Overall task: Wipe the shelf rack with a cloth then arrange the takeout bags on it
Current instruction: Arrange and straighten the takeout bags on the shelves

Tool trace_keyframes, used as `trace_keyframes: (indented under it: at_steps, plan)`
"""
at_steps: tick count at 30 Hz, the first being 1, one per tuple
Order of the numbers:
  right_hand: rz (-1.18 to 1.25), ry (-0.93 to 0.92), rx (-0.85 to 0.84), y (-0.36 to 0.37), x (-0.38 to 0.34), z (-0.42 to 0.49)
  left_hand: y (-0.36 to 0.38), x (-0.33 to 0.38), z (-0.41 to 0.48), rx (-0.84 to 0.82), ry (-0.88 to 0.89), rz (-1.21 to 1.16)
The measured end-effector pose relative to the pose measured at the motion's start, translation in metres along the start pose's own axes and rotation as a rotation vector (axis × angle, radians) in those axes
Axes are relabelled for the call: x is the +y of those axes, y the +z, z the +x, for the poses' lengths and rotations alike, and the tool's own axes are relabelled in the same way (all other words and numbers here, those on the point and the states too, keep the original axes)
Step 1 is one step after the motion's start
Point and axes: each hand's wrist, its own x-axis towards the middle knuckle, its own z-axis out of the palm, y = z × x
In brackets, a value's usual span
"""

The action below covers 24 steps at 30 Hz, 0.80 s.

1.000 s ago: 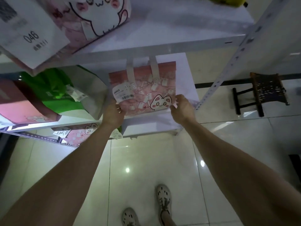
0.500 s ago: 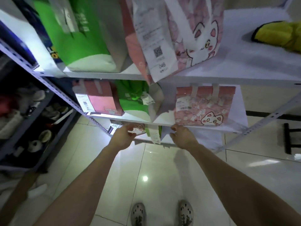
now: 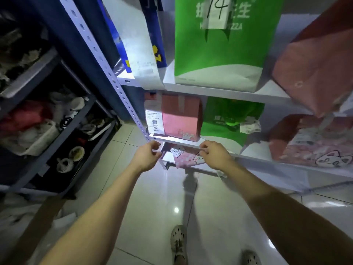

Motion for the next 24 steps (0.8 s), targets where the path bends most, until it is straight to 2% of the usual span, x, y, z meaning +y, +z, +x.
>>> trace_keyframes:
  at_steps: [8, 14, 18, 21, 24]
  plan:
    - [-0.048, 0.007, 0.050, 0.016, -0.071, 0.043, -0.051, -0.055, 0.031, -0.005, -0.014, 0.020]
    - [-0.042, 0.035, 0.057, 0.026, -0.082, 0.051, -0.058, -0.067, 0.046, -0.027, 0.015, -0.002]
    - [-0.043, 0.081, 0.004, 0.054, -0.064, 0.044, -0.042, -0.080, 0.055, -0.060, 0.016, -0.042]
    - [-0.009, 0.095, 0.025, 0.085, -0.040, 0.037, -0.011, -0.097, 0.060, -0.099, -0.009, -0.047]
    - [-0.026, 0.149, -0.089, 0.111, -0.020, 0.032, 0.032, -0.119, 0.063, -0.184, -0.046, -0.052]
